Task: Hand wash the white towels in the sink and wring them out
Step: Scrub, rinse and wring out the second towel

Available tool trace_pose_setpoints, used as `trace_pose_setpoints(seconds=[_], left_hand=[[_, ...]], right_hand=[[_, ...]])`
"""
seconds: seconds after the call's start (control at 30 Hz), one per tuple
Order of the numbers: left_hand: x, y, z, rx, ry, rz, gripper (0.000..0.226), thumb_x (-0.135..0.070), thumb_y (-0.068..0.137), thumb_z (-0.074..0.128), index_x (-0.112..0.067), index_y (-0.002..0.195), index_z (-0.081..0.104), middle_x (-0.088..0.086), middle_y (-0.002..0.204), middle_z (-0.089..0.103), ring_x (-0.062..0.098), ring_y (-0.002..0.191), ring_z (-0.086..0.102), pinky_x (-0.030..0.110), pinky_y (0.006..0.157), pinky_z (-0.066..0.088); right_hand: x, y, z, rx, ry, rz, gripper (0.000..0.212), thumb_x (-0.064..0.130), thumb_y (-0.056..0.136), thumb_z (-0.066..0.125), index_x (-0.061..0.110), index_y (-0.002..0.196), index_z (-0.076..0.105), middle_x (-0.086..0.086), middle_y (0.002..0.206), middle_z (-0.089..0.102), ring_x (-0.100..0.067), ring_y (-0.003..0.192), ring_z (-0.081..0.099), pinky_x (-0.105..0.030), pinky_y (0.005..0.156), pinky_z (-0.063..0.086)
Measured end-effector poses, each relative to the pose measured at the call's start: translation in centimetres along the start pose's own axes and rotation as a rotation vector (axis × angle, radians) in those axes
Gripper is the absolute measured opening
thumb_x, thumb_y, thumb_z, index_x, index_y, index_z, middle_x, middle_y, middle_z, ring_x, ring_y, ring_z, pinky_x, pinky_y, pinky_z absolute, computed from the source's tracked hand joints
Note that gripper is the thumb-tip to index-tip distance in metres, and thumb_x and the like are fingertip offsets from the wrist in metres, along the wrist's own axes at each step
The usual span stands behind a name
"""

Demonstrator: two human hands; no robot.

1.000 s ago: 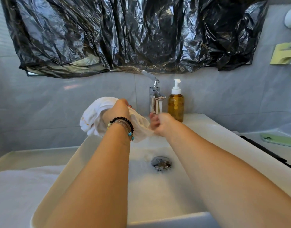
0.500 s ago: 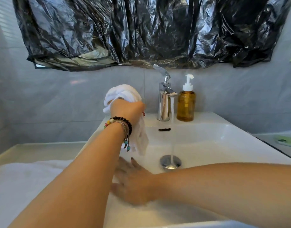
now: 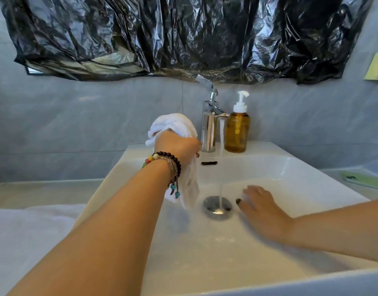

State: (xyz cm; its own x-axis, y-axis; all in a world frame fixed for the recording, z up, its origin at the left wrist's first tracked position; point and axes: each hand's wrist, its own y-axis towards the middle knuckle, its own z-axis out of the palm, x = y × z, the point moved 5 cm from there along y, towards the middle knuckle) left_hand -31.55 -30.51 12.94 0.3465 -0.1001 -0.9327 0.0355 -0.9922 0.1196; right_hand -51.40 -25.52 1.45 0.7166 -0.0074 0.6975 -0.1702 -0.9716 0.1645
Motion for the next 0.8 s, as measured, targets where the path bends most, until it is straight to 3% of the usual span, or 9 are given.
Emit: trace_pose_setpoints(seconds=[0.1, 0.17, 0.27, 0.4, 0.53, 0.6, 0.67, 0.73, 0.8], left_hand=[[0.3, 0.0, 0.4, 0.023, 0.023, -0.035, 0.034, -0.018, 0.079, 0.075, -0.006, 0.104, 0.055, 0.002, 0.084, 0.046, 0.017, 0.078, 0.053, 0.030, 0.065, 0.047], [0.4, 0.3, 0.5, 0.016, 0.040, -0.028, 0.051, -0.023, 0.078, 0.079, -0.007, 0.119, 0.054, 0.001, 0.087, 0.046, 0.021, 0.089, 0.055, 0.032, 0.074, 0.047], [0.7, 0.5, 0.1, -0.031, 0.072, -0.037, 0.062, -0.034, 0.070, 0.086, -0.008, 0.119, 0.059, 0.002, 0.092, 0.058, 0.021, 0.088, 0.061, 0.032, 0.075, 0.050], [0.6, -0.1, 0.2, 0.004, 0.018, -0.080, 0.092, -0.069, 0.045, 0.080, -0.009, 0.112, 0.064, 0.007, 0.106, 0.068, 0.026, 0.097, 0.067, 0.040, 0.088, 0.057], [1.3, 0.3, 1.8, 0.051, -0.157, -0.115, 0.099, -0.080, 0.040, 0.074, -0.007, 0.106, 0.066, 0.009, 0.099, 0.073, 0.028, 0.090, 0.071, 0.043, 0.085, 0.060], [1.1, -0.2, 3.4, 0.163, -0.404, -0.133, 0.074, -0.059, 0.071, 0.078, -0.002, 0.115, 0.064, 0.013, 0.105, 0.073, 0.027, 0.093, 0.072, 0.042, 0.085, 0.059], [0.6, -0.8, 4.9, 0.296, -0.580, -0.134, 0.040, -0.024, 0.095, 0.064, 0.004, 0.124, 0.059, 0.019, 0.114, 0.070, 0.029, 0.104, 0.070, 0.041, 0.091, 0.057], [0.7, -1.4, 6.2, 0.411, -0.658, -0.153, 0.032, -0.007, 0.098, 0.056, 0.007, 0.127, 0.055, 0.022, 0.120, 0.068, 0.030, 0.110, 0.067, 0.039, 0.093, 0.056], [0.8, -1.7, 7.2, 0.433, -0.603, -0.144, 0.028, -0.005, 0.099, 0.054, 0.006, 0.124, 0.058, 0.021, 0.117, 0.069, 0.028, 0.105, 0.069, 0.035, 0.083, 0.060]], right_hand=[[3.0, 2.5, 0.5, -0.188, 0.369, 0.081, 0.024, 0.017, 0.101, 0.042, 0.013, 0.109, 0.064, -0.010, 0.125, 0.058, -0.027, 0.122, 0.052, -0.033, 0.104, 0.039], [5.6, 4.0, 1.2, -0.141, 0.801, 0.229, 0.024, 0.010, 0.101, 0.042, 0.009, 0.095, 0.064, -0.015, 0.101, 0.067, -0.028, 0.091, 0.068, -0.037, 0.079, 0.057], [10.5, 4.7, 0.7, -0.100, 0.993, 0.320, 0.020, -0.004, 0.097, 0.039, -0.001, 0.096, 0.059, -0.016, 0.078, 0.066, -0.017, 0.046, 0.063, -0.030, 0.047, 0.054], [10.4, 5.3, -0.3, -0.210, 0.876, 0.382, 0.013, 0.004, 0.095, 0.051, 0.000, 0.092, 0.063, -0.006, 0.050, 0.060, -0.012, 0.030, 0.048, -0.020, 0.037, 0.040], [10.6, 4.8, -3.5, -0.350, 0.604, 0.219, 0.021, 0.028, 0.087, 0.060, 0.011, 0.075, 0.066, -0.006, 0.068, 0.065, -0.023, 0.061, 0.059, -0.035, 0.063, 0.050], [10.7, 4.0, -4.3, -0.273, 0.411, 0.044, 0.024, 0.036, 0.086, 0.058, 0.015, 0.077, 0.065, -0.006, 0.078, 0.065, -0.026, 0.078, 0.060, -0.037, 0.073, 0.048], [9.6, 3.2, -4.3, -0.116, 0.360, -0.035, 0.027, 0.040, 0.092, 0.056, 0.015, 0.099, 0.063, -0.001, 0.085, 0.060, -0.019, 0.083, 0.057, -0.032, 0.071, 0.044], [7.6, 2.6, -4.8, 0.038, 0.423, 0.018, 0.035, 0.045, 0.094, 0.055, 0.019, 0.116, 0.059, 0.001, 0.098, 0.063, -0.016, 0.090, 0.059, -0.029, 0.075, 0.047], [5.5, 2.9, -5.8, 0.104, 0.463, 0.087, 0.037, 0.046, 0.090, 0.062, 0.018, 0.113, 0.065, -0.003, 0.102, 0.070, -0.020, 0.094, 0.065, -0.034, 0.082, 0.053]])
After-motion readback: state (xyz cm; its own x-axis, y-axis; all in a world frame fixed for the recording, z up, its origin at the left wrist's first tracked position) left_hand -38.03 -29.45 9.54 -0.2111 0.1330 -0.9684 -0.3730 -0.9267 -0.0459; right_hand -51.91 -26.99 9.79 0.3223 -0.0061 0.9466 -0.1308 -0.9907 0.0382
